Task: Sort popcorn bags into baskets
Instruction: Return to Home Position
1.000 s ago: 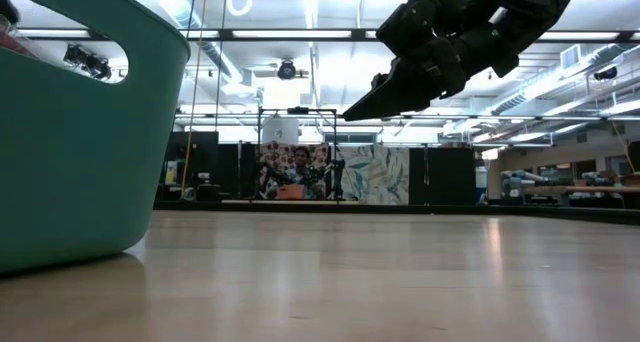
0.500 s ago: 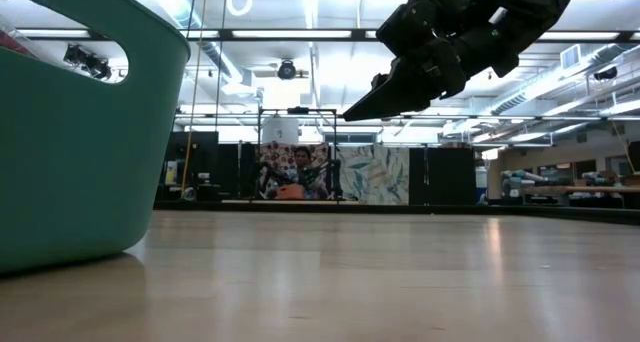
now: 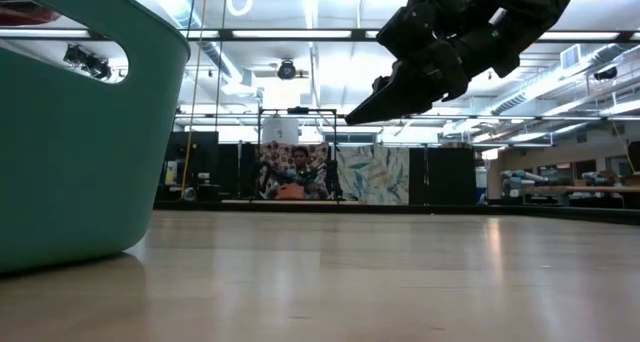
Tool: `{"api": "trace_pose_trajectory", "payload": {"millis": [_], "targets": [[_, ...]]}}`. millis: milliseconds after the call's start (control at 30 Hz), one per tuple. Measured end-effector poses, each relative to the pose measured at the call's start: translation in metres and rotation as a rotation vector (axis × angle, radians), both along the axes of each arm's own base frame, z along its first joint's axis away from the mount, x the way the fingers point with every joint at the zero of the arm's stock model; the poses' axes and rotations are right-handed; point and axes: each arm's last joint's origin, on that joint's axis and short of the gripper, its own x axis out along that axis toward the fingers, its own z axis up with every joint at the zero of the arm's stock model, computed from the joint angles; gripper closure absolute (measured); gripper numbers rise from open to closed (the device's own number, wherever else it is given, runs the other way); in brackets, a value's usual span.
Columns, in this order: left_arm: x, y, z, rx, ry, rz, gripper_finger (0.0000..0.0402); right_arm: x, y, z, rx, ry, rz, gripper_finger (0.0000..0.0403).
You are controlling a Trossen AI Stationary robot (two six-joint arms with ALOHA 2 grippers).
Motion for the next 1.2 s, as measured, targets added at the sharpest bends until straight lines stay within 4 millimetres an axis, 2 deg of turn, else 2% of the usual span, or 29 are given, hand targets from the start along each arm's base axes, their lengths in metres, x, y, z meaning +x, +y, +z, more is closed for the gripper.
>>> {"api": "trace_pose_trajectory", "payload": {"millis": [200, 300, 467, 633, 767, 900, 1000, 1200], "targets": [[0.015, 0.004, -0.004, 0.351, -0.253, -0.128, 0.0231, -0.006, -0.004, -0.002, 0.002, 0.021, -0.017, 0.0237], [0.018, 0.013, -0.009, 0.433, -0.242, -0.209, 0.024, -0.019, -0.012, 0.005, 0.025, -0.022, -0.065, 0.0239], [0.014, 0.041, -0.014, 0.415, -0.298, -0.22, 0.028, -0.043, -0.014, 0.015, 0.055, -0.118, -0.087, 0.0242], [0.0, 0.068, -0.019, 0.39, -0.485, -0.246, 0.0329, -0.059, -0.005, 0.019, 0.089, -0.19, -0.085, 0.0242], [-0.01, 0.085, -0.022, 0.374, -0.703, -0.191, 0.0362, -0.065, -0.002, 0.021, 0.108, -0.218, -0.082, 0.0242], [-0.016, 0.094, -0.027, 0.297, -0.956, -0.127, 0.0382, -0.068, -0.002, 0.021, 0.11, -0.229, -0.087, 0.0242], [-0.018, 0.095, -0.038, 0.252, -1.101, -0.172, 0.0387, -0.07, -0.002, 0.026, 0.106, -0.261, -0.09, 0.0242], [-0.03, 0.106, -0.057, 0.322, -1.164, -0.194, 0.0388, -0.082, -0.007, 0.047, 0.109, -0.366, -0.082, 0.0243]]}}
